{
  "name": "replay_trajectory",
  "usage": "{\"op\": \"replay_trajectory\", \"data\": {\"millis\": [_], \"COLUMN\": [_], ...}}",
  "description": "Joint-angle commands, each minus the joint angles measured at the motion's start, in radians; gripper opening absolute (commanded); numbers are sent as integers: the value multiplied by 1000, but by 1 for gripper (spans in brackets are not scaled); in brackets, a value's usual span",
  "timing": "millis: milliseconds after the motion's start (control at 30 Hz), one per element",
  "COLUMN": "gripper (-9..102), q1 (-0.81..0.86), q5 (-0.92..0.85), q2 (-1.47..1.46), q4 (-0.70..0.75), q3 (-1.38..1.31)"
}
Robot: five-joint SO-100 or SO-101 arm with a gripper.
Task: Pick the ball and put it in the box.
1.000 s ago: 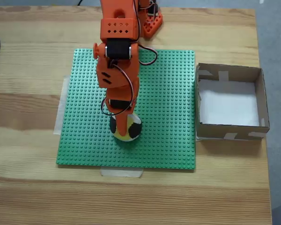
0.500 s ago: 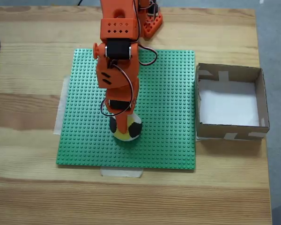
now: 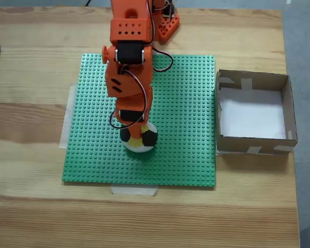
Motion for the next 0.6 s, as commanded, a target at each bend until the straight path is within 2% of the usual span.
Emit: {"op": "replay_trajectory", "data": {"millis": [0,300,567], "gripper": [-1,-1,-1], "q1": [6,-15,-118], "q5": [18,38,69], "q2": [94,270,385], "q4": [9,20,147], "q3": [-9,-9,-61]}}
